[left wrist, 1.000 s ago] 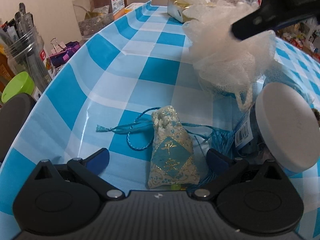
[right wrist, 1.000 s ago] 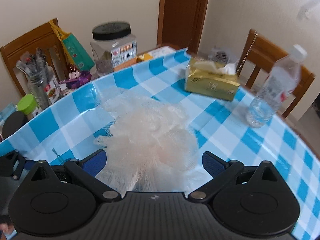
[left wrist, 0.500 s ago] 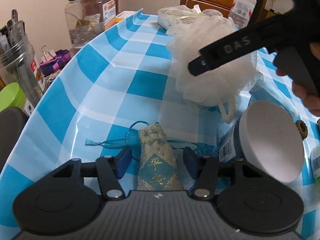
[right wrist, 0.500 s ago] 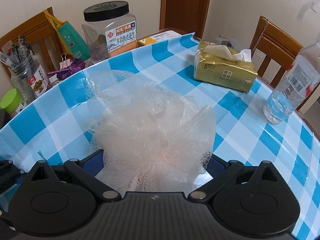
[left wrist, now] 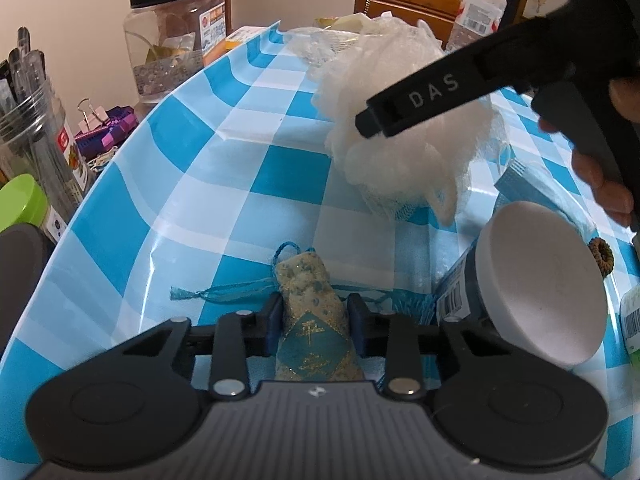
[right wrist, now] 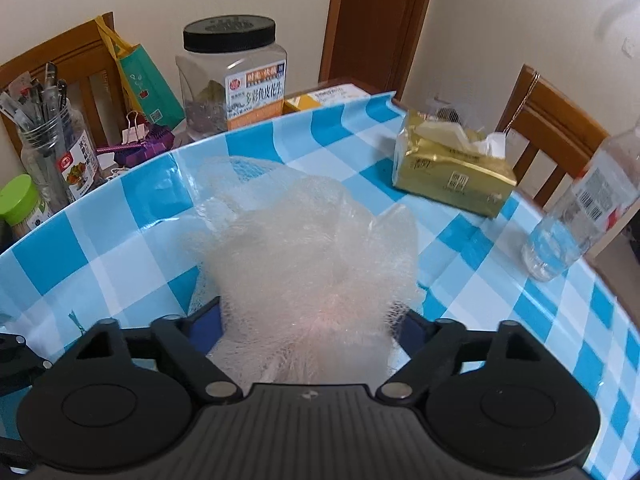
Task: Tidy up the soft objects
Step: 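Close the left gripper on the tasseled sachet while the right gripper lowers onto the white bath puff, then close the right gripper on the white mesh bath puff while the left gripper holds the sachet, then carry the sachet and bath puff over the cardboard box with both grippers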
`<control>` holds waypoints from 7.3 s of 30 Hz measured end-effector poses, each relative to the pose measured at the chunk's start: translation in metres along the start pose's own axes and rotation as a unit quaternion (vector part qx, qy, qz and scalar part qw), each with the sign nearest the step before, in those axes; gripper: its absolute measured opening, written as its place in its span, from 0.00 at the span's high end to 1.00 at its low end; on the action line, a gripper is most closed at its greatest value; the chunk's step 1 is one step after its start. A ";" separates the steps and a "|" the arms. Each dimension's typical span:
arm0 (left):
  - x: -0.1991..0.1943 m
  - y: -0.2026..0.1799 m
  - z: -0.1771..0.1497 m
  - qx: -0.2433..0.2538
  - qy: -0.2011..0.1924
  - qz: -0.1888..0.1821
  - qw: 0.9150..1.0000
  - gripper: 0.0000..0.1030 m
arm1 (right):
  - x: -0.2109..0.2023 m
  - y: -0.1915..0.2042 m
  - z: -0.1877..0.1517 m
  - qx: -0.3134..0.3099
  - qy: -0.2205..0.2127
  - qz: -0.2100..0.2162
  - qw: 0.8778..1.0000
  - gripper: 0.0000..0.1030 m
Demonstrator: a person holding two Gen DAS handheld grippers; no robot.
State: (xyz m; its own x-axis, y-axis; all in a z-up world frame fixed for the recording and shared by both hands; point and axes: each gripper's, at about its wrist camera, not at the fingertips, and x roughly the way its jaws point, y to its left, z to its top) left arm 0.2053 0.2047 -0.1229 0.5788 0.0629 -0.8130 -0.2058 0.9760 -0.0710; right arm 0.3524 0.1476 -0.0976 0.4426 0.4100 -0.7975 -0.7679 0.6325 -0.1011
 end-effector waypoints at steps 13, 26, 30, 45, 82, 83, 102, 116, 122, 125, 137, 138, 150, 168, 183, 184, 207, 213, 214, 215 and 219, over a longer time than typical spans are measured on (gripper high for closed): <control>-0.013 0.005 0.004 0.025 -0.007 -0.011 1.000 0.76 | -0.028 0.004 0.009 -0.017 -0.022 -0.008 1.000 0.47; -0.033 0.008 0.009 0.051 -0.008 -0.024 0.998 0.76 | -0.062 0.008 0.014 -0.027 -0.037 -0.013 0.999 0.61; -0.042 0.010 0.011 0.054 -0.007 -0.027 0.998 0.76 | -0.073 0.010 0.016 -0.032 -0.043 -0.013 0.998 0.62; -0.049 0.011 0.002 0.062 0.001 -0.035 0.997 0.76 | -0.042 0.009 0.003 -0.017 0.016 0.031 0.999 0.00; -0.069 0.022 0.008 0.091 0.019 -0.053 0.994 0.76 | -0.070 0.042 0.020 -0.036 -0.019 0.036 0.998 0.61; -0.072 0.023 0.008 0.094 0.020 -0.054 0.994 0.76 | -0.075 0.043 0.022 -0.037 -0.022 0.036 0.998 0.61; -0.148 0.026 0.023 0.165 0.019 -0.077 0.983 0.76 | -0.202 0.040 0.007 0.008 -0.072 0.025 0.997 0.61; -0.184 -0.105 0.023 0.268 -0.016 -0.138 0.953 0.76 | -0.317 -0.044 -0.110 0.089 -0.089 -0.064 0.990 0.67; -0.178 -0.192 0.015 0.270 -0.010 -0.189 0.944 0.76 | -0.347 -0.104 -0.177 0.125 -0.064 -0.102 0.985 0.78; -0.171 -0.236 0.010 0.279 -0.014 -0.203 0.938 0.76 | -0.358 -0.138 -0.206 0.140 -0.049 -0.116 0.982 0.77; -0.153 -0.309 0.005 0.294 0.003 -0.186 0.938 0.76 | -0.364 -0.200 -0.272 0.169 -0.033 -0.104 0.979 0.32; -0.154 -0.311 0.006 0.297 0.003 -0.184 0.937 0.76 | -0.364 -0.198 -0.273 0.169 -0.035 -0.093 0.981 0.30; -0.152 -0.292 0.010 0.316 -0.005 -0.171 0.933 0.76 | -0.335 -0.098 -0.298 0.155 0.031 0.080 0.984 0.00; -0.154 -0.226 -0.023 0.312 0.024 -0.207 0.927 0.76 | -0.251 0.025 -0.330 0.075 0.148 -0.024 0.986 0.00; -0.154 -0.222 -0.030 0.306 0.034 -0.210 0.928 0.76 | -0.276 -0.002 -0.321 0.132 0.117 -0.067 0.982 0.41; -0.154 -0.223 -0.030 0.308 0.034 -0.209 0.927 0.76 | -0.281 -0.004 -0.319 0.137 0.111 -0.067 0.982 0.42; -0.170 -0.283 -0.024 0.309 0.018 -0.211 0.927 0.76 | -0.338 -0.227 -0.313 0.239 0.028 -0.170 0.955 0.42; -0.163 -0.319 -0.025 0.296 0.020 -0.205 0.933 0.76 | -0.321 -0.281 -0.324 0.253 0.013 -0.177 0.951 0.05; -0.161 -0.325 -0.026 0.294 0.022 -0.205 0.933 0.76 | -0.322 -0.286 -0.326 0.255 0.008 -0.175 0.951 0.03; -0.160 -0.331 -0.026 0.294 0.023 -0.204 0.934 0.76 | -0.324 -0.288 -0.327 0.256 0.005 -0.171 0.951 0.02; -0.155 -0.354 -0.027 0.299 0.025 -0.206 0.931 0.76 | -0.334 -0.291 -0.334 0.261 -0.006 -0.154 0.953 0.00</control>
State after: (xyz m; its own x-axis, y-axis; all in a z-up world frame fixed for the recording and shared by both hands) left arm 0.1673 -0.1556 0.0128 0.4713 -0.3381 -0.8146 0.5108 0.8576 -0.0605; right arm 0.2733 -0.3925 -0.0005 0.6172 0.1584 -0.7707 -0.2680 0.9633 -0.0167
